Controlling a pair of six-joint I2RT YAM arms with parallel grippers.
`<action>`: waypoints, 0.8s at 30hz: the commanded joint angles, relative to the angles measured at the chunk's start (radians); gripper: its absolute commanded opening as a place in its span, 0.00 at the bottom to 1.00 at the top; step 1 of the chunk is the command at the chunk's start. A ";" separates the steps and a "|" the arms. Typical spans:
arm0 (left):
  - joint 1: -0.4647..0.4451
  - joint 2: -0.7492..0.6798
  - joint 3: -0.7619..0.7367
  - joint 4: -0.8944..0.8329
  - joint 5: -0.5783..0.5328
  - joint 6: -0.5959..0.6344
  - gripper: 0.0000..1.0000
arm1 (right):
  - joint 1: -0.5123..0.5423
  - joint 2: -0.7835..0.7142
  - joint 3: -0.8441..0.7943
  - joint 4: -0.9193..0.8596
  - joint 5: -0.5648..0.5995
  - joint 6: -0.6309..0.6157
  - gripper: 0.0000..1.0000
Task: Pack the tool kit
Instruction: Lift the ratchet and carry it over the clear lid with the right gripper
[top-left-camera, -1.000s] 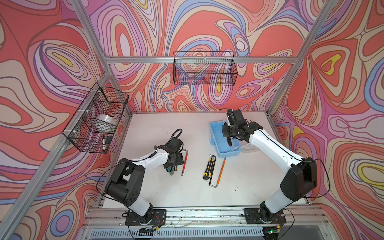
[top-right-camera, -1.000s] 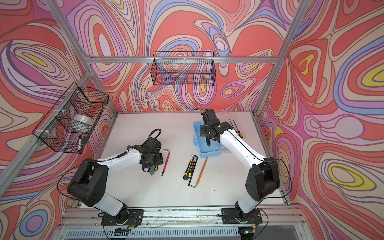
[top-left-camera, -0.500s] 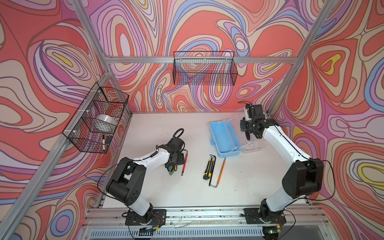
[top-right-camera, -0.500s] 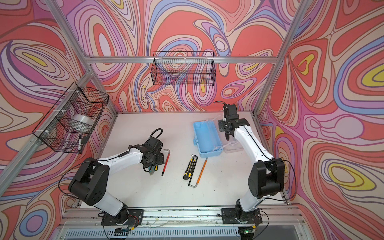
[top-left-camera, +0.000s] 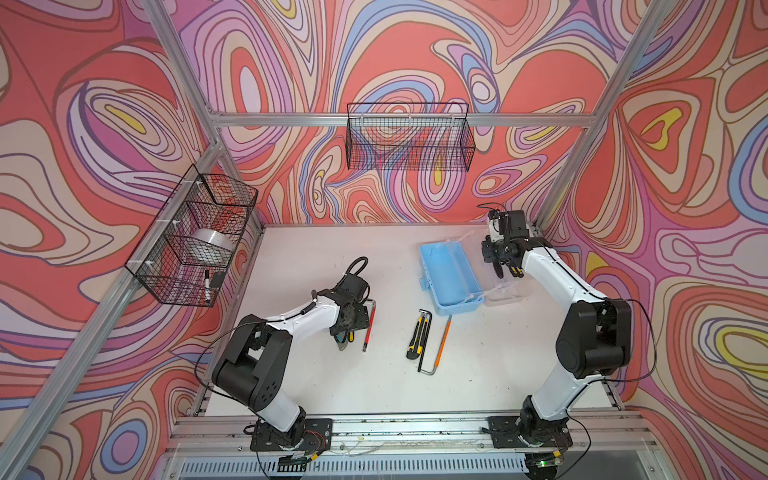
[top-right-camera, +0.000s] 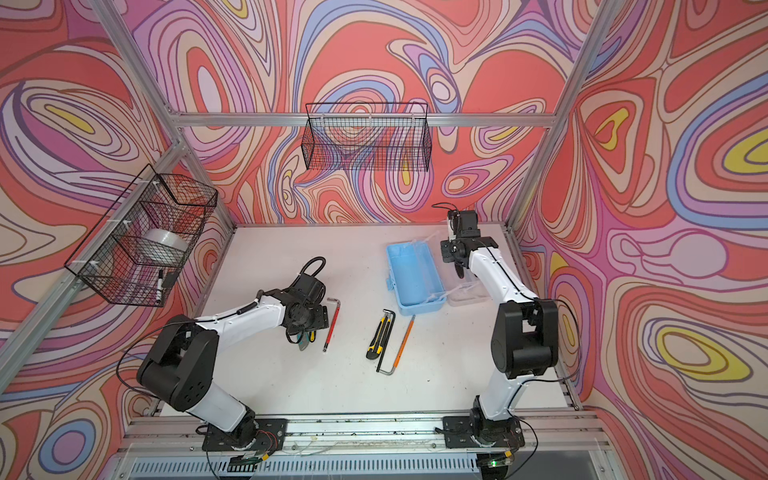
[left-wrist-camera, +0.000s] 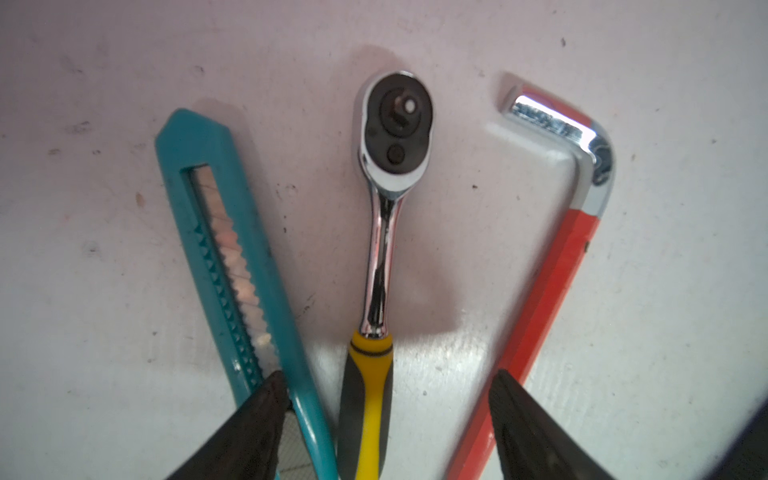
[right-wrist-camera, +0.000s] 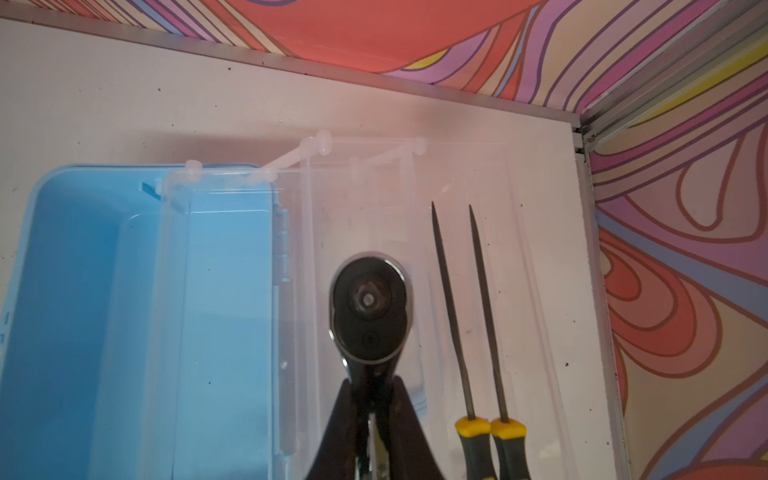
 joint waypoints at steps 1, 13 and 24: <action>-0.007 -0.008 0.016 -0.028 -0.018 0.005 0.77 | -0.008 0.012 0.002 0.067 -0.031 -0.015 0.00; -0.012 -0.006 0.018 -0.028 -0.022 0.007 0.77 | -0.009 0.087 0.020 0.054 -0.048 -0.028 0.00; -0.017 0.007 0.032 -0.027 -0.017 0.009 0.77 | -0.013 0.098 0.020 0.017 -0.076 0.016 0.15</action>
